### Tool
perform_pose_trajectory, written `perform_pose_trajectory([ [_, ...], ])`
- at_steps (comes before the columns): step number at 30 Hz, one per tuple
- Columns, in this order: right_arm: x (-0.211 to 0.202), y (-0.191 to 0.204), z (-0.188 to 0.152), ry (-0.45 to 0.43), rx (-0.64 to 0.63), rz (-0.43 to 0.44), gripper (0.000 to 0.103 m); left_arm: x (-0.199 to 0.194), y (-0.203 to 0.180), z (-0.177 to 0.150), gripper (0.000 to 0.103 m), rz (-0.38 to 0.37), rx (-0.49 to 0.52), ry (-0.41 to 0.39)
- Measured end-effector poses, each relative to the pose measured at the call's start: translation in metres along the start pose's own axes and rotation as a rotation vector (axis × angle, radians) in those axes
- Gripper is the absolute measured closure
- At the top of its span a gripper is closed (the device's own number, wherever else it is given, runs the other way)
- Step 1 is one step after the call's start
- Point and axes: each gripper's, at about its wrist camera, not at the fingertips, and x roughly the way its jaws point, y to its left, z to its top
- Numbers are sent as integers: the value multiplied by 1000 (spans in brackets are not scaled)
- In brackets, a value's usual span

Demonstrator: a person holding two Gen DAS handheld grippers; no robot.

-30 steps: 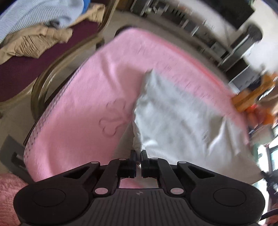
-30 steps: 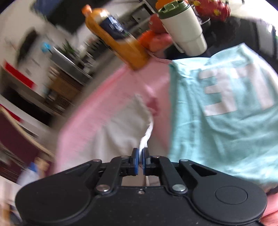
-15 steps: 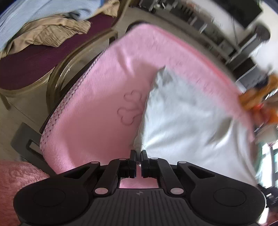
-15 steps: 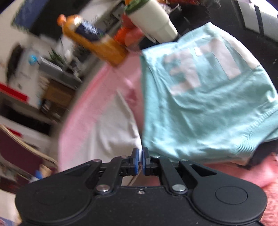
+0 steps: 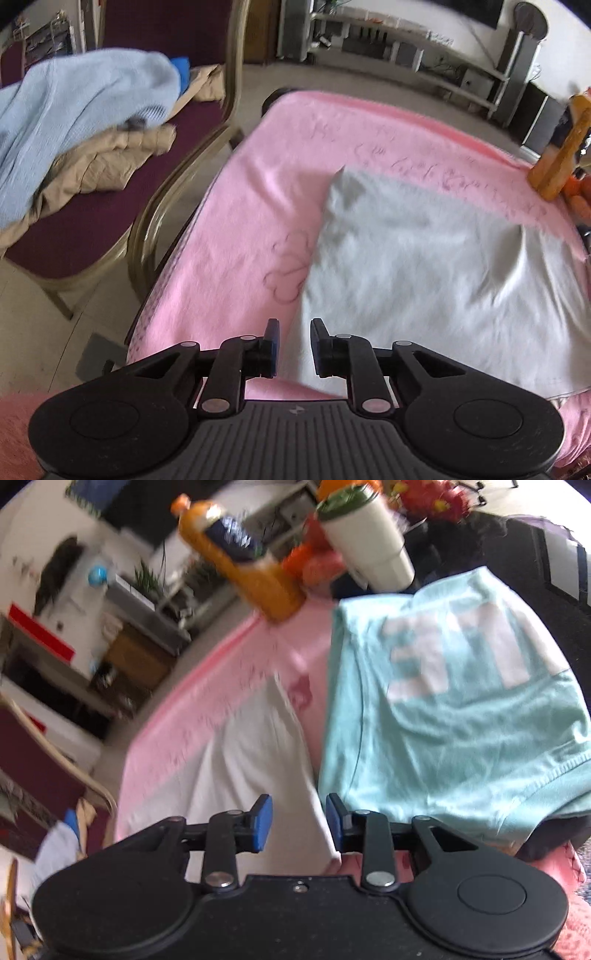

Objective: Fold clothes

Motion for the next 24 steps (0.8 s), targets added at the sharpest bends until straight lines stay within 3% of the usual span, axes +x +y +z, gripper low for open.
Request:
perform_pose_trajectory([
  [3,2,12,7,-22,-11,42,72,2,-10,12,85,-24,25,-13],
  [7,18,38,16,-17,-2,115,72,2,-16,33,77,-34,50,-49],
  [13,57,74,53,25,24,203,72,22,-15,89,74,-52,31,-81],
  [15,68,88,66,17,12,225,71,33,-16,108,67,-85,18,-80],
  [18,86,102,80,-17,-47,197,54,59,-19,127,65,-99,-3,-52],
  [20,106,101,87,-38,-81,134,54,80,-18,130,65,-84,-27,-7],
  [22,124,92,91,-45,-95,54,57,102,-15,129,66,-60,-58,51],
  [24,141,80,94,-38,-94,-27,76,119,-11,130,66,-48,-90,104],
])
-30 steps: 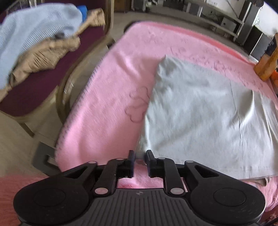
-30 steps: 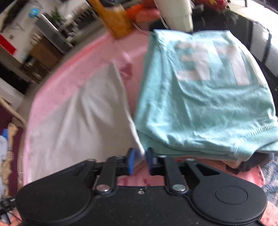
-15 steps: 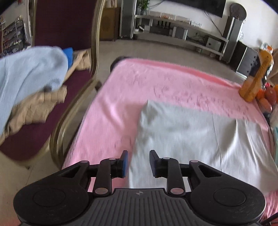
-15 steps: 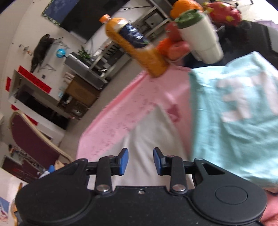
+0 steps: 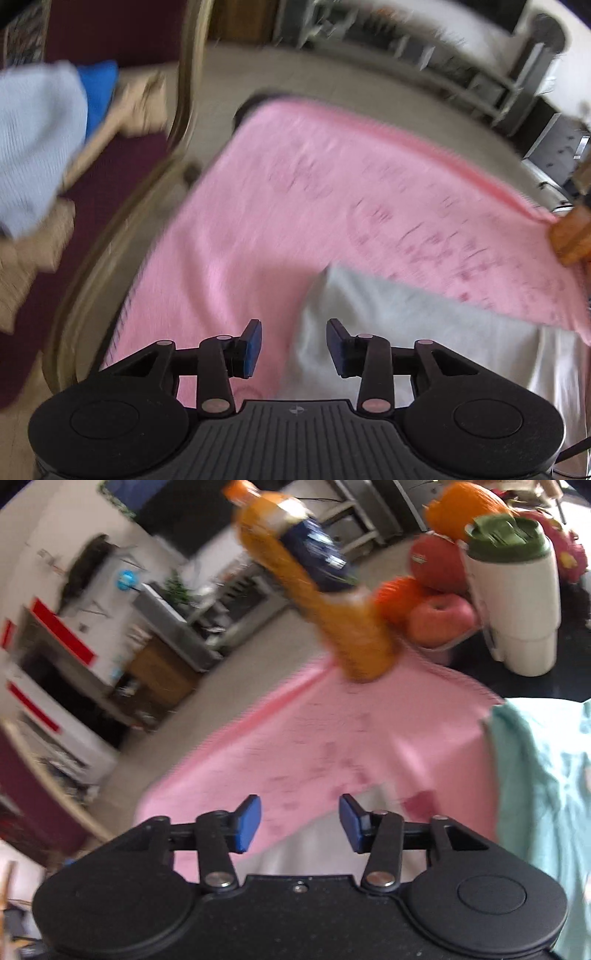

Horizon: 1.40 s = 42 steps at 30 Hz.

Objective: Fold clothes

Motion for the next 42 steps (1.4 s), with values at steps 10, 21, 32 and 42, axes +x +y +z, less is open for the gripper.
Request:
perform_pose_trajectory([
  [10,57,-20,15,65,25,-112,77,31,-7,11,66,-20,50,5],
  [21,58,-18,5,0,-96,-297,98,39,-17,5,60,127,111,-26],
  [32,29,-25,11,8,76,-146,67,7,-7,15,59,51,-9,-98],
  [42,44,-29,9,59,122,-130,67,28,18,31,79,-30,-136,-23],
])
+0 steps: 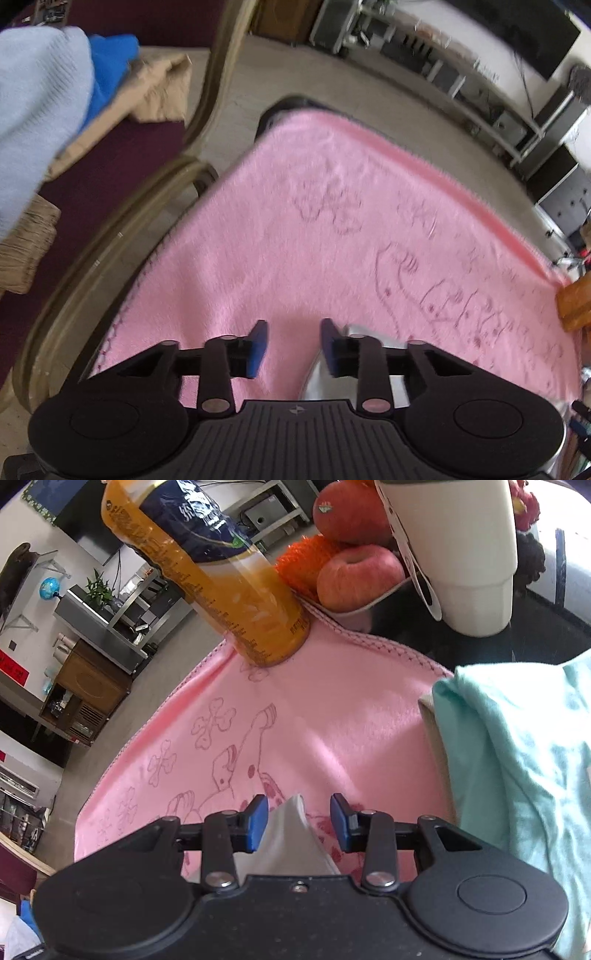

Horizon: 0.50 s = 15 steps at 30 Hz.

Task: Fold clothes
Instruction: 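Grasp the hoodie edge with the left gripper while the right gripper holds the corner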

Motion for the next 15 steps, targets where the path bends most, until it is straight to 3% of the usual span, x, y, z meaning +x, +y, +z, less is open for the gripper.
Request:
perform_pose_trajectory([
  [8,7,7,-6,30,-55,-27,67,15,-19,-2,81,-26,112,-1],
  [11,8,5,-6,36,-46,-30,67,19,-20,-1,84,-76,107,24],
  [15,10,3,-6,39,-45,-30,67,25,-28,-2,88,-70,145,33],
])
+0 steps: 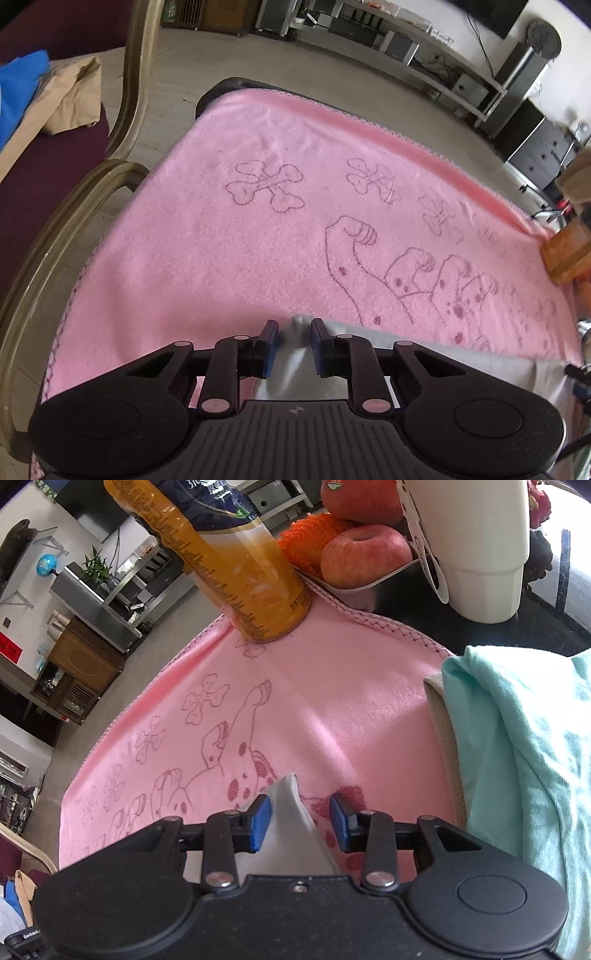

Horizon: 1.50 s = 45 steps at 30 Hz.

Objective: Fold clothes

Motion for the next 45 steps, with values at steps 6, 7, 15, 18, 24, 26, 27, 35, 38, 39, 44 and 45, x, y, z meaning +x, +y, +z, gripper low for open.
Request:
perform_pose_trajectory([
  [6,0,0,0,3,-2,3,67,-7,9,4,82,26,-92,9],
  [7,0,-1,0,4,3,6,67,-13,12,5,78,21,-110,-2],
  [15,1,-2,1,7,9,10,67,-8,8,4,85,54,-80,9],
  [18,1,-2,0,7,11,11,67,-8,6,4,86,60,-55,2],
  [24,2,-2,1,7,7,10,67,-1,0,2,88,30,-6,18],
  [26,2,-2,1,6,6,10,67,0,-2,2,89,23,2,17],
  [27,2,-2,0,6,5,10,67,0,-2,2,90,17,0,18],
  [35,3,-1,1,6,-3,7,67,-1,-8,0,102,16,-2,-27],
  [38,3,0,0,6,-10,5,67,-20,-17,-2,103,74,11,-111],
  [39,2,-1,0,6,-11,4,67,-25,-20,-3,102,115,34,-136],
  [44,2,-4,2,7,-5,-5,71,-17,-30,-11,102,244,121,-149],
  [45,1,-5,2,7,1,-2,71,-15,-30,-11,102,242,118,-142],
])
